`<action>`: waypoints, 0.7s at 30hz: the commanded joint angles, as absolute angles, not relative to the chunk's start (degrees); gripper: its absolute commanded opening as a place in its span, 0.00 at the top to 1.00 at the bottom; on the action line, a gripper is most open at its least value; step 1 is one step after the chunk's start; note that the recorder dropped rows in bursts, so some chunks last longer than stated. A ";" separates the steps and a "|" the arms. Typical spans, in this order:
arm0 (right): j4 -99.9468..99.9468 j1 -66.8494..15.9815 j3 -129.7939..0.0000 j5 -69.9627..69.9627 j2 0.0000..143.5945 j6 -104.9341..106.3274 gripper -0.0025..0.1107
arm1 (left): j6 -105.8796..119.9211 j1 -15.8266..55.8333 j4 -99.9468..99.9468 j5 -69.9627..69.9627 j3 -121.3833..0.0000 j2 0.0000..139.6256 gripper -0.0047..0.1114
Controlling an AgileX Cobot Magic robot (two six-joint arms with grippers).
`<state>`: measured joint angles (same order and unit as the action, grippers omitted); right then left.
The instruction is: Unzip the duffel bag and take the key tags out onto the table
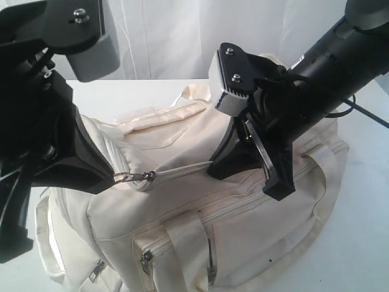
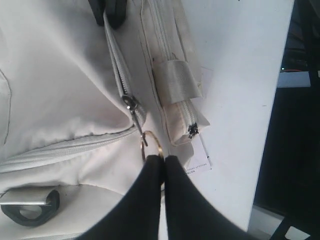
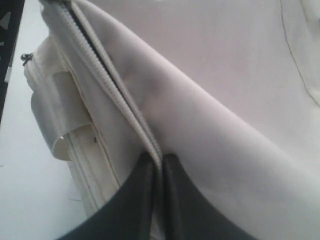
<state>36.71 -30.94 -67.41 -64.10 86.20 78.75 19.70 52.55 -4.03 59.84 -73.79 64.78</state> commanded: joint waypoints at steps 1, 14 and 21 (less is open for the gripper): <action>30.02 -29.65 -67.24 -59.28 86.52 76.67 0.98 | 19.56 52.69 -7.88 69.96 -74.77 62.61 0.96; 35.83 -29.65 -67.24 -61.19 86.28 79.26 0.70 | 20.58 52.69 -7.88 54.09 -65.80 65.17 0.96; 35.83 -29.65 -67.36 -58.38 84.47 79.03 0.60 | 20.81 52.69 -7.88 47.06 -61.36 65.60 0.96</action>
<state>35.79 -30.29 -67.41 -60.64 86.03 78.81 20.62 52.55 -6.62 48.59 -62.54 65.76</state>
